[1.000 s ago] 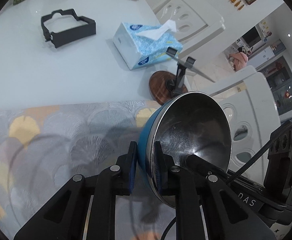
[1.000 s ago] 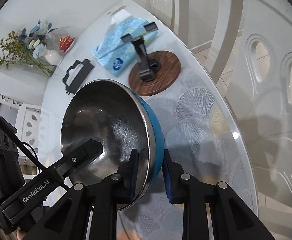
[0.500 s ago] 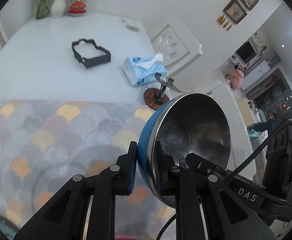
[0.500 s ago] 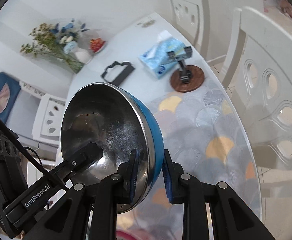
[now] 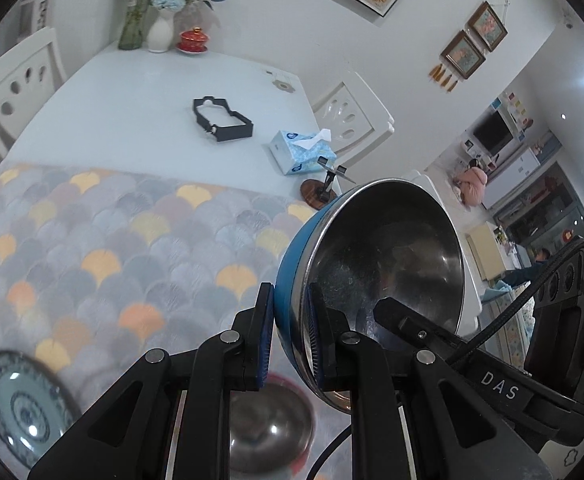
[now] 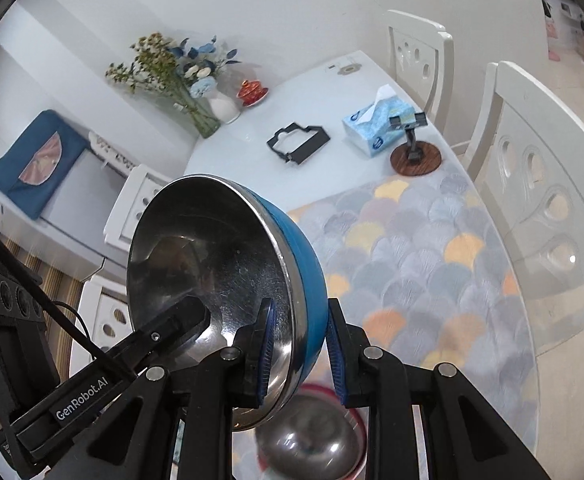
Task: Organize plates and bowls
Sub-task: 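Lift the blue steel bowl and carry it over the nested pink bowl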
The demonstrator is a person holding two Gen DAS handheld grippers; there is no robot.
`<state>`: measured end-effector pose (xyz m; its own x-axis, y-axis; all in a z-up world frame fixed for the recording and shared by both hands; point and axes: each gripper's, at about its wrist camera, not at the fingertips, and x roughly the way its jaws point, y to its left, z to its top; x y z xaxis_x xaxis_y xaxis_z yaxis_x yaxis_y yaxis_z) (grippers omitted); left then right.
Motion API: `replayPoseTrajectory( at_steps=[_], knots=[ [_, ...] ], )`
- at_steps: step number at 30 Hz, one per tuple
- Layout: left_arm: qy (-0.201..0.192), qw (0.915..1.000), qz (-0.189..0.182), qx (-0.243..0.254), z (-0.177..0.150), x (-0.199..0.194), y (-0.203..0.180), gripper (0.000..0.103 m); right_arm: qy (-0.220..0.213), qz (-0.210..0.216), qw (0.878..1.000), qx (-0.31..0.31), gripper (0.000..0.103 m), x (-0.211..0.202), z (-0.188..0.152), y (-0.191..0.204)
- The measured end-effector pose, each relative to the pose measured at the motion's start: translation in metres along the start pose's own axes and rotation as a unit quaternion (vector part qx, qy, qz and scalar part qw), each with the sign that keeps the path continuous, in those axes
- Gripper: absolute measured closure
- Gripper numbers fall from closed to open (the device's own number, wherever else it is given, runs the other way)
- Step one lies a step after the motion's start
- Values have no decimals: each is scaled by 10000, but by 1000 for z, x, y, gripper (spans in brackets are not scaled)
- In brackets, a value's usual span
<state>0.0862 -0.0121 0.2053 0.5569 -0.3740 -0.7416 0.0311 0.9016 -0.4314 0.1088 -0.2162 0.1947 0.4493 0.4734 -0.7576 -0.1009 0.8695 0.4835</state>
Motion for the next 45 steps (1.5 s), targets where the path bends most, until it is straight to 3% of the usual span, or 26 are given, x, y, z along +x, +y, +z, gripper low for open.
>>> replayPoseTrajectory(
  at_steps=[8,18,31,37,45],
  knots=[
    [-18,9999,-73,-76,-36,-29,11,90,-14,-90,10000,-28,78,-20,-48,19],
    [177,9997,-109,-102,-72,-37,23,90,184,-188,9996,119,78,-22,-87,20],
    [667,9976,83,-186,-111,-3,35,90,701,-308,9956,535,78,9,-121,-12],
    [695,9968,385,-96,-118,11,35,90,934,-237,9930,680,78,26,-127,-23],
    [912,9946,500,-72,-124,30,40,90,1105,-333,9900,808,78,42,-133,-33]
  ],
)
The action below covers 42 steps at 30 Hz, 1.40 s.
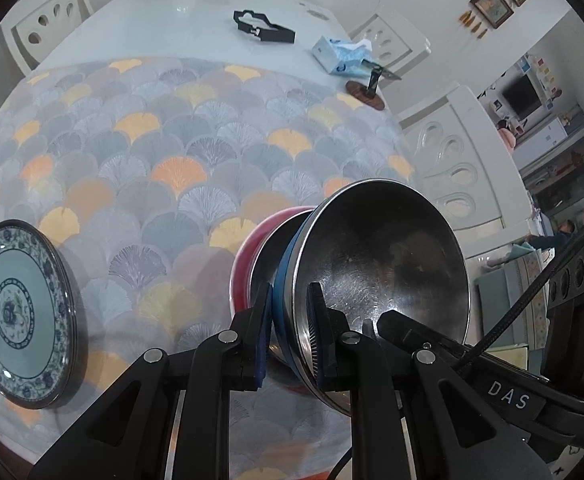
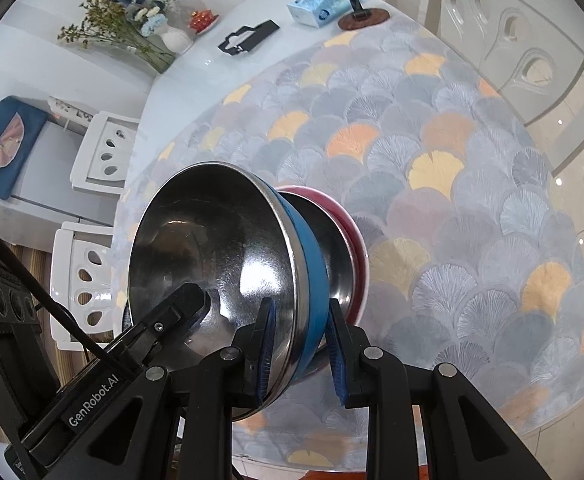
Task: Organize plates and bowls
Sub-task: 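Lift the blue steel bowl and carry it over the nested pink bowl, then lower the blue steel bowl into the pink bowl and open the left gripper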
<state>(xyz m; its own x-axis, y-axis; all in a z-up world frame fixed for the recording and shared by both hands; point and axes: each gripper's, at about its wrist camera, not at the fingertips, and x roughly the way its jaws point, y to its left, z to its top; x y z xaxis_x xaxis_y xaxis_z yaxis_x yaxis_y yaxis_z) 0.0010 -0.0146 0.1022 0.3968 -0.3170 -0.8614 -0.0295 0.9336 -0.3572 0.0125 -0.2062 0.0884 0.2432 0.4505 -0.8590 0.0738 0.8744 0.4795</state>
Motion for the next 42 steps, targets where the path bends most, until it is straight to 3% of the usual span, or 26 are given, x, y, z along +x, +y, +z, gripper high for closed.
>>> replayPoseTrajectory(
  at_steps=[12,17,21,25,30,42],
  knots=[
    [114,9997,91,178,3,11,5,90,108,-90,9999,57,78,16,5,-2],
    [-59,9983,331,478,6,5,3,87,97,-172,9998,41,77,16,6,-2],
    [-61,9984,232,510,5,2,6,87,-38,-206,9998,-67,77,14,8,-4],
    [38,9992,124,387,1,5,12,87,19,38,10000,90,76,12,11,-16],
    [74,9994,75,330,0,7,13,87,-57,154,9999,26,67,-2,12,-19],
    [157,9992,26,380,-4,12,10,87,-241,177,9996,7,66,-16,11,-19]
  ],
)
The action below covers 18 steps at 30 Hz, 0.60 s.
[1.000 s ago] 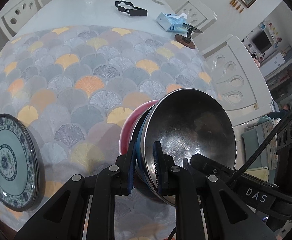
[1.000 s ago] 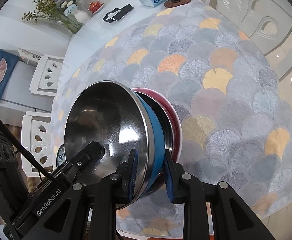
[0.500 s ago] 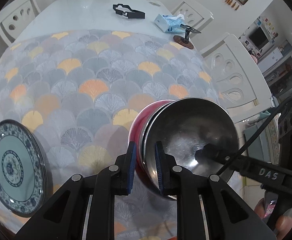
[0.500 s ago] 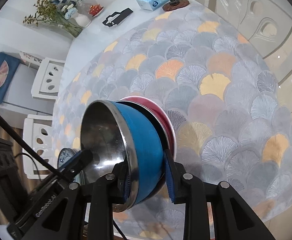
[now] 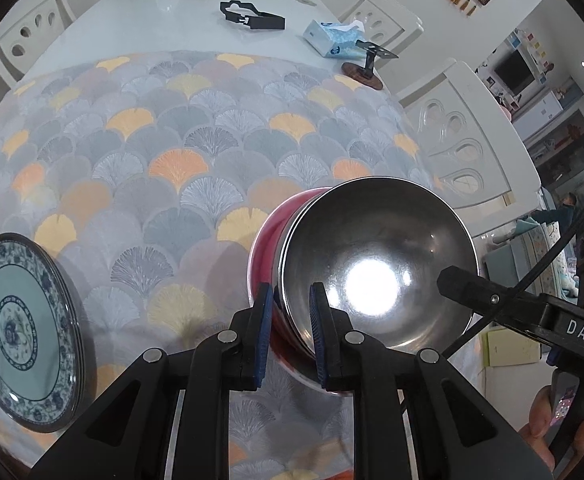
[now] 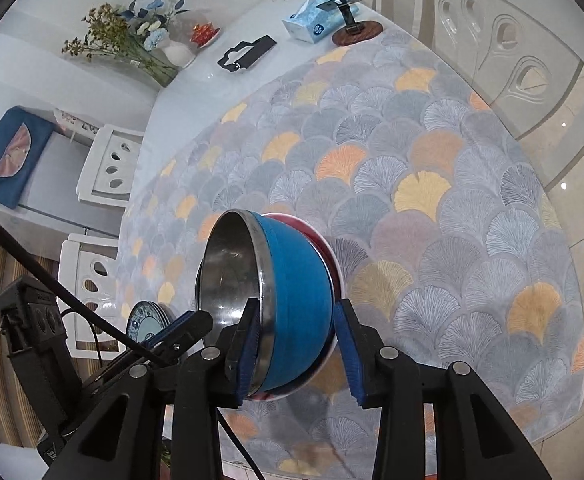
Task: Organize plates and bowls
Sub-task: 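Lower the blue steel bowl into the pink bowl and open the left gripper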
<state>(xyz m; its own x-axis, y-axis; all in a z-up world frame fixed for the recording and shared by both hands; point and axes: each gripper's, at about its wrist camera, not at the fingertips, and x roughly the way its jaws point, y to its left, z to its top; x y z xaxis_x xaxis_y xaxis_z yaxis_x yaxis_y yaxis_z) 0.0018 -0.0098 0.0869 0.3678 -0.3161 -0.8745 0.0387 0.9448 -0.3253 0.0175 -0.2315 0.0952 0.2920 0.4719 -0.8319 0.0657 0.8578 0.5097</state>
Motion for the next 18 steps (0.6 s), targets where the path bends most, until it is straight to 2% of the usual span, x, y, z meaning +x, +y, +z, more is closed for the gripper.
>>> replayPoseTrajectory(
  at_steps=[8,11,18],
  knots=[
    [-17,10000,-22,-10,1,0,3,85,68,-139,9997,195,66,13,3,-17],
    [1,10000,-51,-49,1,1,6,84,208,9,9990,403,66,21,2,-27],
    [-47,9999,-94,-80,2,-3,7,84,270,-37,9991,331,66,26,2,-26]
  ],
)
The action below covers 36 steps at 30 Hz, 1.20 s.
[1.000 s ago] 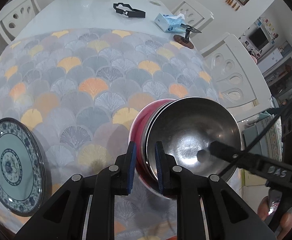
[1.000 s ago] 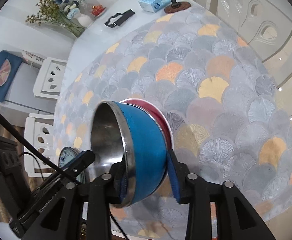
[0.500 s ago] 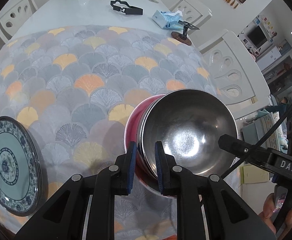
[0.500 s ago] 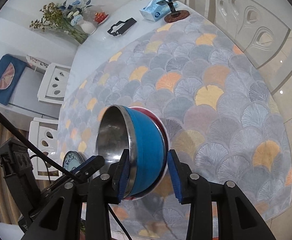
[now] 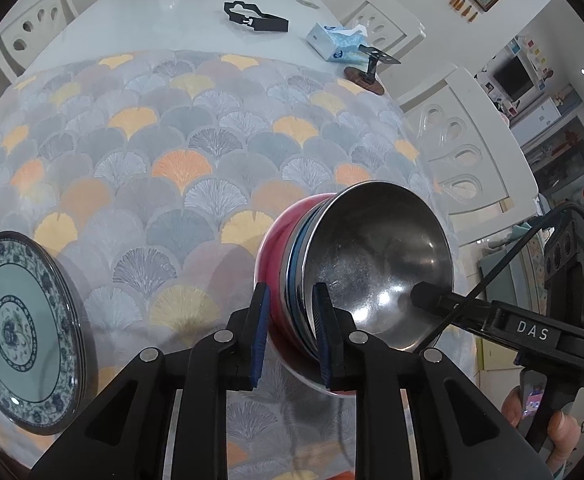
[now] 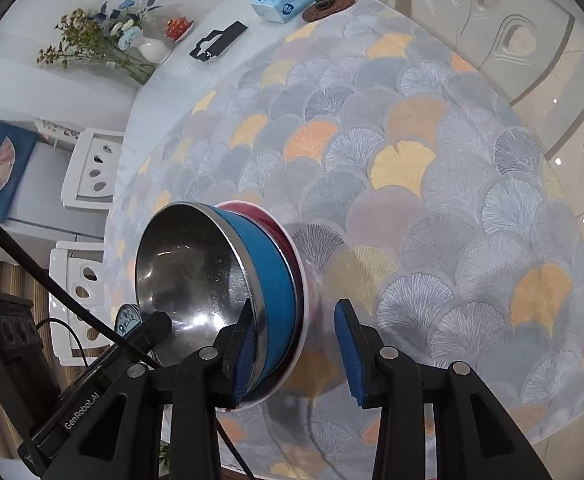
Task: Organize plates and bowls
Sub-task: 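Lower the blue steel bowl into the pink bowl and open the left gripper, then close the left gripper on the rims of the nested bowl stack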
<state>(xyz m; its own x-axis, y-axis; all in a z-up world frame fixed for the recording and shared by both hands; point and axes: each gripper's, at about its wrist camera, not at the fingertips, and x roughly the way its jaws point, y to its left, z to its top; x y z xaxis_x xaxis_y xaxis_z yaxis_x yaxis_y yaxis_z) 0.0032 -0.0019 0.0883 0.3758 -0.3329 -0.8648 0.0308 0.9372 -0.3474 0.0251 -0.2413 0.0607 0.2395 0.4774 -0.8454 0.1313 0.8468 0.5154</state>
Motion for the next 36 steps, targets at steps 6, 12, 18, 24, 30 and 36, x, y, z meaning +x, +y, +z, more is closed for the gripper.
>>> replayPoseTrajectory(
  at_steps=[6,12,18,24,30,36],
  knots=[
    [-225,9991,-348,-89,4,-15,2,73,-418,-167,9975,-542,66,-25,-1,23],
    [-538,9969,-524,-214,5,-27,6,20,-1095,-223,9865,-1196,24,-52,-8,49],
    [-119,9975,-490,-495,2,4,16,22,-607,-330,9937,-880,27,-14,-4,26],
    [129,9958,-531,-734,-1,28,24,36,-300,-340,9957,-805,41,18,-3,13],
    [283,9924,-772,-915,2,42,29,50,-151,-109,9964,-831,46,34,1,12],
    [375,9885,-987,-1084,4,52,33,64,56,214,9976,-661,52,46,6,5]
  ],
)
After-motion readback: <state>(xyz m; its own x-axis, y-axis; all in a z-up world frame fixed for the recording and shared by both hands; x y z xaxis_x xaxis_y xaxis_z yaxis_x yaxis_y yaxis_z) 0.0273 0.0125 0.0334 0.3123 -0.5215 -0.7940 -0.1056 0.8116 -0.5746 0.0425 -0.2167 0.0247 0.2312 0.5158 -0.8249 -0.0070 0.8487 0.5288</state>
